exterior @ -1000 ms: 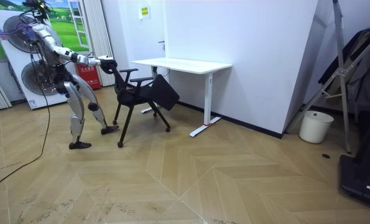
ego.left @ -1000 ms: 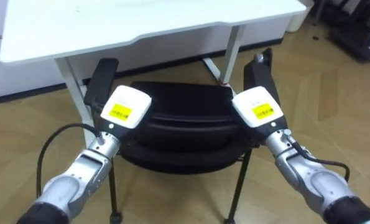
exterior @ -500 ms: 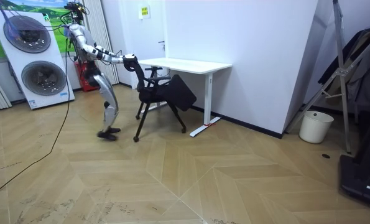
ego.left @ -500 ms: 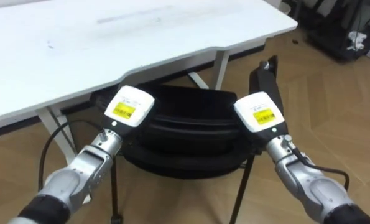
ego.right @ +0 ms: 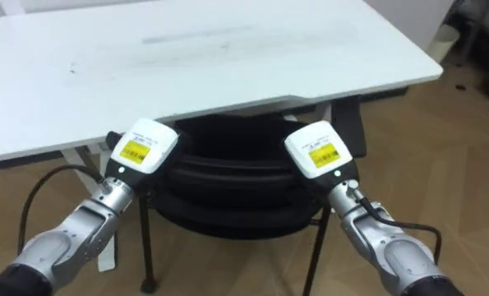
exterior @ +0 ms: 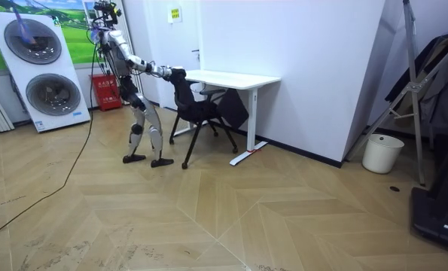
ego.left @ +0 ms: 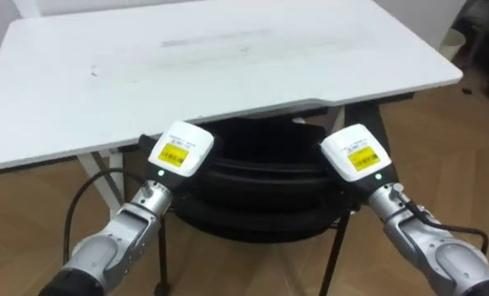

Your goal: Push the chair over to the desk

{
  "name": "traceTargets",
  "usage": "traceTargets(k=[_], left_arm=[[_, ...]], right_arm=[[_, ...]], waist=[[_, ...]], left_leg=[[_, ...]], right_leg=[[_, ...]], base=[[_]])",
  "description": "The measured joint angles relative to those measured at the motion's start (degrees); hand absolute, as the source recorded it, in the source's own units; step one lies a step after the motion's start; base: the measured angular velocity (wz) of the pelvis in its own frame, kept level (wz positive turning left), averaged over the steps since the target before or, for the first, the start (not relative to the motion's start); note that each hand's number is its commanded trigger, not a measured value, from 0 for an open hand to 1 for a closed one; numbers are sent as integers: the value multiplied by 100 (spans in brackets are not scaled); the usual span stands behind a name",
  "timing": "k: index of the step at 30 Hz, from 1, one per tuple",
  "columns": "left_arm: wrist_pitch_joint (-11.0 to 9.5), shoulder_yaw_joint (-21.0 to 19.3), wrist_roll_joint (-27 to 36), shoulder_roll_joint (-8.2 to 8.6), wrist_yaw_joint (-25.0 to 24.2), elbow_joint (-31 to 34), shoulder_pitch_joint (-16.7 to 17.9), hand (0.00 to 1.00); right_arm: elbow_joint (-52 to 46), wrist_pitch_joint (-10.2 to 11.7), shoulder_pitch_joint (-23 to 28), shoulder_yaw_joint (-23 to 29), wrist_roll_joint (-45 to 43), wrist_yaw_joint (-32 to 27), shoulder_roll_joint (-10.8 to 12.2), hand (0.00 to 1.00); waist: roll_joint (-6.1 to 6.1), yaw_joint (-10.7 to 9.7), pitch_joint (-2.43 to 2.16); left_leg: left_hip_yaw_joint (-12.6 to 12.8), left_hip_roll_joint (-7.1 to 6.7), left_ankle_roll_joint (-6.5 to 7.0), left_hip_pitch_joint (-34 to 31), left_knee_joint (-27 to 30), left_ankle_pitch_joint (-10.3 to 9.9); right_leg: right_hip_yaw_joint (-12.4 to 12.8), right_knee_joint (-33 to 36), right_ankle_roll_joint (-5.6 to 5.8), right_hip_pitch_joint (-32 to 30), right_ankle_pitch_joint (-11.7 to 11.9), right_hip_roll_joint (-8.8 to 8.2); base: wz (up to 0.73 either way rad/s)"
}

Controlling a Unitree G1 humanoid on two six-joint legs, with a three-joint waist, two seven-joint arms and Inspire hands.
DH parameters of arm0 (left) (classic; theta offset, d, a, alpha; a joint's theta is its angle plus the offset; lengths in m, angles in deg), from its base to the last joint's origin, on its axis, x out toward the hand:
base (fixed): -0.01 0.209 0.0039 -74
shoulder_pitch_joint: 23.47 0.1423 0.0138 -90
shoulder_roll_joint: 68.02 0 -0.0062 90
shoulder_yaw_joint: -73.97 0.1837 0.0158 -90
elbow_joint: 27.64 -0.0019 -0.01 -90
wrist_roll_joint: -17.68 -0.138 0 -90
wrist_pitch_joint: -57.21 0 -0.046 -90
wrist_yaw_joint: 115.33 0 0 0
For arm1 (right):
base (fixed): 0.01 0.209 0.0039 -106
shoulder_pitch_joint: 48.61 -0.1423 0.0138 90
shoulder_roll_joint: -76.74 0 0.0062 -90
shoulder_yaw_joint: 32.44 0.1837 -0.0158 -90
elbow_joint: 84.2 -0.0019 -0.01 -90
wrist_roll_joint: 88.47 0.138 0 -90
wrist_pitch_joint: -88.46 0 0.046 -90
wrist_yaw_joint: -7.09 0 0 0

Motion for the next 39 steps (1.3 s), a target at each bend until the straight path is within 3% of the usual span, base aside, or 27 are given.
traceTargets(k=[2, 3, 4, 5, 6, 7, 8, 9, 10, 12, 14, 15, 16, 17, 18, 19, 24, 27, 28, 29, 31, 34, 39], left_arm=[[8, 12, 2, -102, 0, -68, -36, 100], [8, 27, 2, -118, 0, -91, -55, 100], [16, 76, 2, -129, -23, -104, -93, 100], [42, 93, 1, -121, -32, -101, -107, 100], [32, 83, 0, -113, -28, -104, -148, 100], [14, 36, -4, -115, -85, -126, -247, 100], [104, -14, -74, 23, -141, -175, -293, 100], [162, -14, -107, 92, -163, -210, -288, 100], [167, -10, -117, 139, -186, -206, -209, 100], [189, -11, -174, 96, -122, -29, -21, 100], [199, -22, -175, -62, 8, 145, 89, 100], [200, -32, -179, -78, 21, 149, 104, 100], [209, -47, -200, -134, 18, 163, 137, 100], [206, -60, -199, -269, 14, 227, 170, 100], [206, -60, -200, -298, -2, 247, 170, 19], [208, -68, -211, -303, -21, 246, 171, 0], [317, -69, -216, -227, -136, 247, 172, 0], [604, -301, -194, 82, -371, 315, 174, 0], [701, -457, -145, 277, -488, 315, 173, 0], [776, -557, -37, 427, -580, 316, 174, 0], [848, -604, 104, 550, -635, 341, 176, 0], [861, -622, 361, 583, -653, 400, 196, 0], [910, -640, 545, 528, -718, 413, 198, 0]], right_arm=[[8, -48, -1, -49, 12, 189, 200, 100], [14, -50, -1, -50, 17, 237, 222, 100], [17, -55, 2, -50, 19, 307, 234, 100], [5, -76, -8, -53, 31, 370, 230, 100], [-53, -79, -23, -53, 58, 393, 206, 100], [-147, -94, -25, -49, 161, 392, 150, 100], [-189, -166, -28, -49, 205, 502, 86, 100], [-178, -184, -29, -47, 194, 572, 90, 100], [-135, -192, -27, -45, 74, 617, 90, 100], [-146, -188, -21, -102, -44, 613, 99, 100], [-175, -163, -21, -153, -54, 510, 131, 100], [-172, -167, -18, -167, -56, 517, 159, 100], [-174, -167, 21, -198, -27, 553, 233, 100], [-208, -166, 22, -247, 10, 611, 315, 95], [-240, -165, 22, -259, 25, 651, 319, 5], [-287, -158, 22, -277, 24, 709, 302, 0], [-355, -279, 18, -284, 26, 843, 331, 0], [-454, -530, 3, -220, 26, 1103, 440, 0], [-456, -603, -4, -188, 28, 1177, 490, 0], [-454, -623, -21, -158, 33, 1245, 535, 0], [-444, -617, -26, -113, 71, 1280, 559, 0], [-435, -606, -26, -95, 185, 1321, 576, 0], [-420, -590, -25, -61, 501, 1323, 652, 0]], waist=[[-92, -5, -5], [-96, -14, -7], [-94, -38, -8], [2, -40, 0], [-32, -54, 8], [-215, -180, 14], [-335, -161, 15], [-345, -73, 9], [-352, 121, 15], [-316, 287, -15], [-347, 361, -18], [-345, 413, -22], [-382, 507, -56], [-446, 496, -63], [-460, 481, -57], [-453, 484, -54], [-428, 474, -60], [-419, 493, -59], [-410, 497, -53], [-402, 508, -48], [-381, 531, -37], [-371, 505, -32], [-229, 510, -8]], left_leg=[[396, 359, -50, -271, 667, 60], [469, 442, -54, -337, 767, 63], [628, 555, -46, -476, 831, 90], [725, 799, -20, -555, 757, 100], [717, 825, -120, -590, 793, 38], [728, 683, -306, -729, 1062, -177], [793, 577, -344, -815, 1247, -200], [860, 569, -333, -826, 1221, -184], [854, 482, -297, -874, 1008, -109], [822, 297, -215, -988, 370, 128], [731, 109, -182, -1162, -399, 684], [647, 85, -151, -1142, -477, 888], [498, 29, -199, -1043, -673, 1182], [400, 8, -253, -970, -863, 1304], [357, -10, -255, -939, -958, 1342], [318, -29, -238, -878, -1108, 1375], [315, -83, -196, -732, -1544, 1410], [319, -106, -144, -723, -1655, 1448], [320, -109, -148, -729, -1658, 1465], [359, -102, -126, -725, -1660, 1503], [417, -98, -114, -702, -1671, 1518], [547, -92, -108, -632, -1757, 1560], [722, -106, -82, -513, -1792, 1707]], right_leg=[[-608, -81, 19, 242, -98, 11], [-749, -127, 48, 304, -118, 38], [-970, -237, 158, 402, -141, 83], [-830, -37, 418, 351, -187, 227], [-361, 629, 414, 183, -397, 237], [626, 1477, 445, 15, -1193, 280], [755, 1635, 15, -29, -1307, 301], [747, 1573, -31, -10, -1334, 297], [619, 1262, -14, 57, -1323, 220], [56, 657, 59, 283, -1229, -60], [-711, 103, 100, 501, -785, -287], [-850, 61, 122, 546, -712, -302], [-1029, -13, 126, 629, -696, -302], [-1098, -104, 169, 690, -656, -292], [-1115, -162, 184, 714, -635, -286], [-1143, -298, 185, 775, -573, -270], [-1170, -611, 289, 854, -391, -274], [-1160, -723, 345, 855, -310, -274], [-1146, -731, 348, 854, -296, -274], [-1117, -723, 346, 852, -293, -272], [-1063, -716, 345, 850, -294, -271], [-959, -718, 345, 851, -279, -279], [-699, -704, 305, 863, -239, -255]], base=[[58], [68], [68], [66], [98], [109], [95], [16], [-29], [-23], [12], [11], [11], [18], [29], [17], [4], [2], [9], [7], [-3], [-9], [-21]])
